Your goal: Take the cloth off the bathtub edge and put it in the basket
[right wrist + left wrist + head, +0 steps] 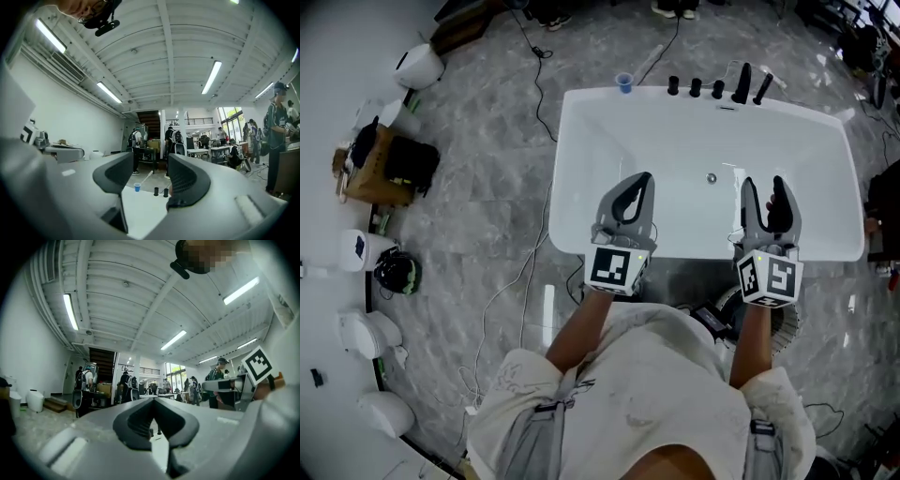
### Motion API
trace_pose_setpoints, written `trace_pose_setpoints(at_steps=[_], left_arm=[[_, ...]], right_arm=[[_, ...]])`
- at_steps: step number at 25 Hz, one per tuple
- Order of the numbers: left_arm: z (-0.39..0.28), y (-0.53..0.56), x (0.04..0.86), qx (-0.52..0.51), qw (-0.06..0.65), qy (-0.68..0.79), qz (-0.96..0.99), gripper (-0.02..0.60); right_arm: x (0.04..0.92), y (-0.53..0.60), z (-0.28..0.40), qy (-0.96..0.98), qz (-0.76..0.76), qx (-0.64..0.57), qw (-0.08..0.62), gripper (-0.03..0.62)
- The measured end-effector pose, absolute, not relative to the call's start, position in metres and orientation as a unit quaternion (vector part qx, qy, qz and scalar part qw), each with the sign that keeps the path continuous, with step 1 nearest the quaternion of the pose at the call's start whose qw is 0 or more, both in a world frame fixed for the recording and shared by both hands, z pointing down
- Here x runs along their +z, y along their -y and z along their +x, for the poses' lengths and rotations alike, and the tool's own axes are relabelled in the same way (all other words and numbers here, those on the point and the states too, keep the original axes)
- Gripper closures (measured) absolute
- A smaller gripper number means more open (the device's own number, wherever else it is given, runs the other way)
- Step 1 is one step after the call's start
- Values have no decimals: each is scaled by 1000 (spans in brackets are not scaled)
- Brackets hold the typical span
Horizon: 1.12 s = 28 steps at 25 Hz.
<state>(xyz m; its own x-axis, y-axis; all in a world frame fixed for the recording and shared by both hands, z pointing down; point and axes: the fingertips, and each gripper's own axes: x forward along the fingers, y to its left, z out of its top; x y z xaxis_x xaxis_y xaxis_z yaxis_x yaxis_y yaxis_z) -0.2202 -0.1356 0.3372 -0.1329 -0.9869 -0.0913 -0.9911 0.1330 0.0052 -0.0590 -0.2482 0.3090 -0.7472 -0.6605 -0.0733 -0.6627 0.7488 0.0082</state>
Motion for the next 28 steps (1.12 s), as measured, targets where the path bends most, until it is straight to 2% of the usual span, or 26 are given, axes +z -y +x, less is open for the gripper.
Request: trace_pose_setpoints(at_steps=[9, 19, 28], left_arm=[[-271, 98, 307, 24, 64, -777, -626, 584], [-299, 67, 296, 34, 71, -798, -597, 584], [-298, 68, 294, 30, 74, -792, -605, 584]], right_arm=[[284, 217, -125, -953, -297, 43, 39, 359], [285, 198, -134, -954, -296, 42, 31, 364], [292, 195, -128, -950, -310, 40, 16, 458]])
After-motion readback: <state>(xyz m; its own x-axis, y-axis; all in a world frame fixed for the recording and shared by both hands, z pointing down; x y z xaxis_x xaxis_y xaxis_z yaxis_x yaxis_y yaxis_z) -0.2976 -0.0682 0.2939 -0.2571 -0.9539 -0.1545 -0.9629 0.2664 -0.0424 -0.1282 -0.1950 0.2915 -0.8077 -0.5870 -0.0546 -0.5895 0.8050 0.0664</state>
